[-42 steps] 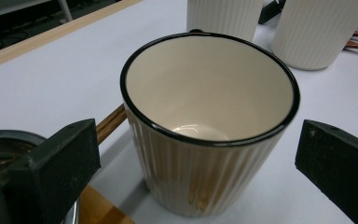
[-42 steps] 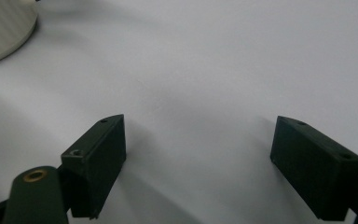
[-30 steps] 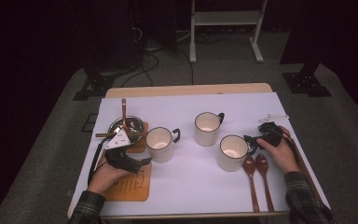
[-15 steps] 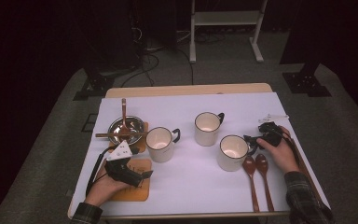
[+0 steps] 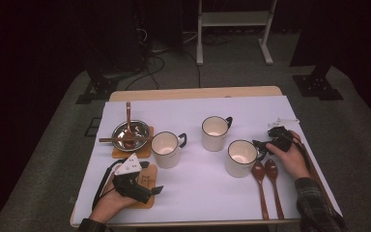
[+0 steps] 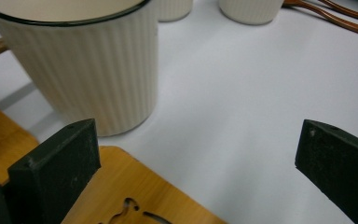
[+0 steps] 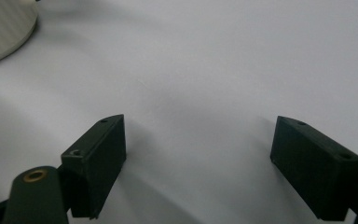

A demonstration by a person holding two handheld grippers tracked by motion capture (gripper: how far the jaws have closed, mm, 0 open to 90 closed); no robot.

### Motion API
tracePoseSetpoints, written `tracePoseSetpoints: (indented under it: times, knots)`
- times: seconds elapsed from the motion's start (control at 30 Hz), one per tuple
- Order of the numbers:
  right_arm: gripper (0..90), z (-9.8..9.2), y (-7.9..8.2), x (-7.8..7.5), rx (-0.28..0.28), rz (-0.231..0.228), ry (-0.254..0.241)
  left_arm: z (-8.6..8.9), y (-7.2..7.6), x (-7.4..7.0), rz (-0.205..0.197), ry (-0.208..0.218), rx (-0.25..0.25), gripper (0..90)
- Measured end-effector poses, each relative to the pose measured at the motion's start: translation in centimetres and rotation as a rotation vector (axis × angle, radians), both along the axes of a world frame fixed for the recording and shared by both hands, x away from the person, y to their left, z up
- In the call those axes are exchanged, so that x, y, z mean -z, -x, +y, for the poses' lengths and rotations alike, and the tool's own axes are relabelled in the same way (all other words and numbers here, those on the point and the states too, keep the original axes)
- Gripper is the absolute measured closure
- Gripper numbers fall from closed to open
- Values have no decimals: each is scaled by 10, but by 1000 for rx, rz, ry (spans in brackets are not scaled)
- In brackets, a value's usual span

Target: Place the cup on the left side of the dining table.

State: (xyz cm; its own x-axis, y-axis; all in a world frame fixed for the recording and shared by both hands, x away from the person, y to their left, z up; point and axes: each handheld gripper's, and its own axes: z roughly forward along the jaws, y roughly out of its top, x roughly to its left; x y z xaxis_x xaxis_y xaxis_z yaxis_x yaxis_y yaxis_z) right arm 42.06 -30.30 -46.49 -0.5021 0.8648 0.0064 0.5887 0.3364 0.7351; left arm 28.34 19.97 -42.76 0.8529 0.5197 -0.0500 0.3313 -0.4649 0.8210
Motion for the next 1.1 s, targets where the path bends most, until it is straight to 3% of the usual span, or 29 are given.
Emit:
tracePoseSetpoints:
  times: [0.23, 0.4, 0.83, 1.1]
  knots:
    - [167, 0, 0, 0, 0, 0, 0, -20, 5, 3, 13, 2, 40, 0]
    - [167, 0, 0, 0, 0, 0, 0, -37, 8, 6, 16, -20, 64, 0]
    - [167, 0, 0, 0, 0, 0, 0, -80, 7, 18, 36, -125, 92, 0]
    - [167, 0, 0, 0, 1, 1, -1, -98, 5, 26, 43, -182, 125, 0]
